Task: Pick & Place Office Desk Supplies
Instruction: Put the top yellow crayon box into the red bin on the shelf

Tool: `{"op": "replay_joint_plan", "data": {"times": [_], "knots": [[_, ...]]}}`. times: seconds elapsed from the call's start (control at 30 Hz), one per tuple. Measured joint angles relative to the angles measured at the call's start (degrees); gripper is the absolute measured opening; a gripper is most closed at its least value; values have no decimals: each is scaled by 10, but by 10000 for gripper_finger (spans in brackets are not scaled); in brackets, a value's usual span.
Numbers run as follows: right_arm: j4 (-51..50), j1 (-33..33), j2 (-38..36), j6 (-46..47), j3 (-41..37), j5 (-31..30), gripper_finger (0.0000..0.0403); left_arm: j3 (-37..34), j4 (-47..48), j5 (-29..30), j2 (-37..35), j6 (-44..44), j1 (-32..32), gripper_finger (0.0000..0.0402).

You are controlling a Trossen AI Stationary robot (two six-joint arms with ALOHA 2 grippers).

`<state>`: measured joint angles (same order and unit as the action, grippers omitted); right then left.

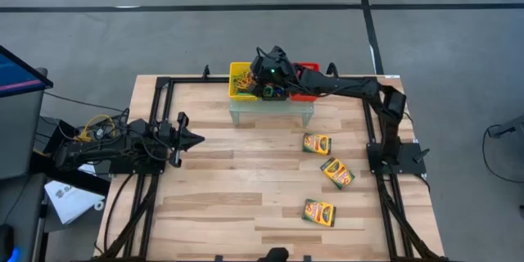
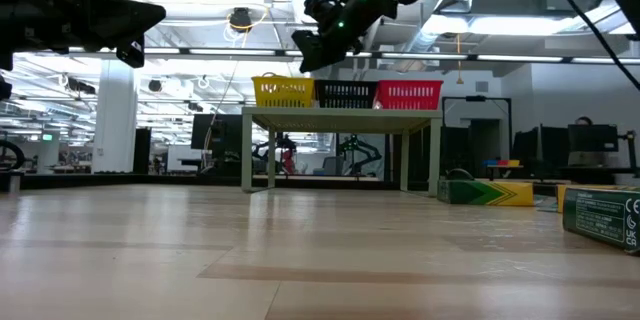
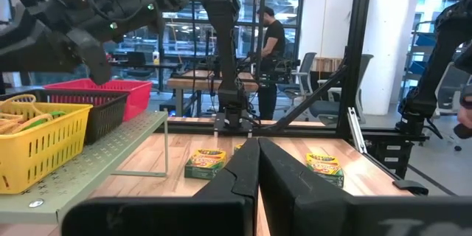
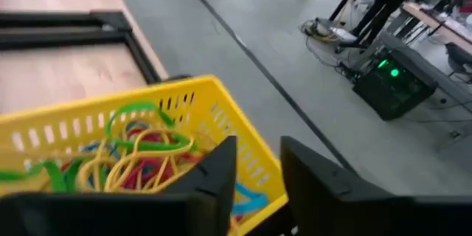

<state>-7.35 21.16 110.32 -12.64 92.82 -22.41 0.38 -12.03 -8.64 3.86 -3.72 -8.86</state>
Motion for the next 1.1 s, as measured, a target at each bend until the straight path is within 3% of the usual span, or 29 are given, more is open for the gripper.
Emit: {"op": "replay_joint_plan", "data": {"times": [0.17, 0.3, 0.43, 0.6, 0.73, 1.1], "knots": [[-73, -15, -32, -27, 3, 9, 182, 0, 0, 0, 0, 0, 0, 0], [-183, -23, -130, -20, 8, 29, 222, 0, -1, 0, 2, 0, 0, 0], [-313, -24, -241, 16, 7, 29, 224, 0, -1, 0, 7, 0, 0, 0], [-485, -38, -357, 126, -9, 14, 206, 0, -5, 0, 13, 0, 0, 0], [-569, -60, -410, 216, -77, 14, 200, 0, -5, 0, 16, 0, 0, 0], [-570, -113, -496, 495, -343, 19, 234, 0, -9, 0, 16, 0, 0, 0]]}}
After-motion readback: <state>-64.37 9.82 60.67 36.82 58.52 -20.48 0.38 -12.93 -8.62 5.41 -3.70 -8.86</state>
